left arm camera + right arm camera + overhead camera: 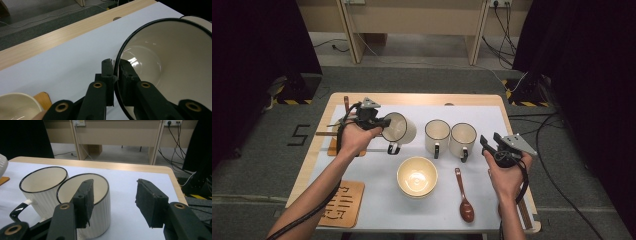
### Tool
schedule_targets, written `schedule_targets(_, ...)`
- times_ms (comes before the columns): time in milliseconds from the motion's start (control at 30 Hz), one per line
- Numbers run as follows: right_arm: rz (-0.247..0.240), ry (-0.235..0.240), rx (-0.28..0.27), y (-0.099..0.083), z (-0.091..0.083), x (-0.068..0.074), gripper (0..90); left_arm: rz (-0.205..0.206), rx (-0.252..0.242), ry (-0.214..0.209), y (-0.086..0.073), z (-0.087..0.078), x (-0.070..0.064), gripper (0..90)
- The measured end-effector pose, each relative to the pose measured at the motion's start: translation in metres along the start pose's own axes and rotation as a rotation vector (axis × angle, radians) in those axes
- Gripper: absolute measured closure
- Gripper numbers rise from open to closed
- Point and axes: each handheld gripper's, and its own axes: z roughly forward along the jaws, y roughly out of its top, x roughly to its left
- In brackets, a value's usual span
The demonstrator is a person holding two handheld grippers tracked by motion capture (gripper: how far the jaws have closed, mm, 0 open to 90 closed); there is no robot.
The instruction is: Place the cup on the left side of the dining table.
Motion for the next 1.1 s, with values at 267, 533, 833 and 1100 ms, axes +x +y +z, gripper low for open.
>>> schedule_targets(267,0.001,-0.001,-0.002,0.0,0.0,0.0,48.6,0.009,-0.002,0.012,-0.006,-0.01,0.003,82.4)
schedule_targets(533,0.001,-0.001,-0.002,0.0,0.001,0.0,48.7,0.011,-0.001,0.011,-0.013,-0.019,0.007,82.4)
schedule_targets(833,-0.001,0.0,0.0,-0.001,0.002,0.0,48.6,0.004,0.003,0.013,-0.025,-0.028,0.013,82.4)
schedule_targets(1100,0.002,-0.001,0.0,-0.001,0.001,0.0,48.7,0.0,0.0,0.02,-0.033,-0.036,0.017,82.5)
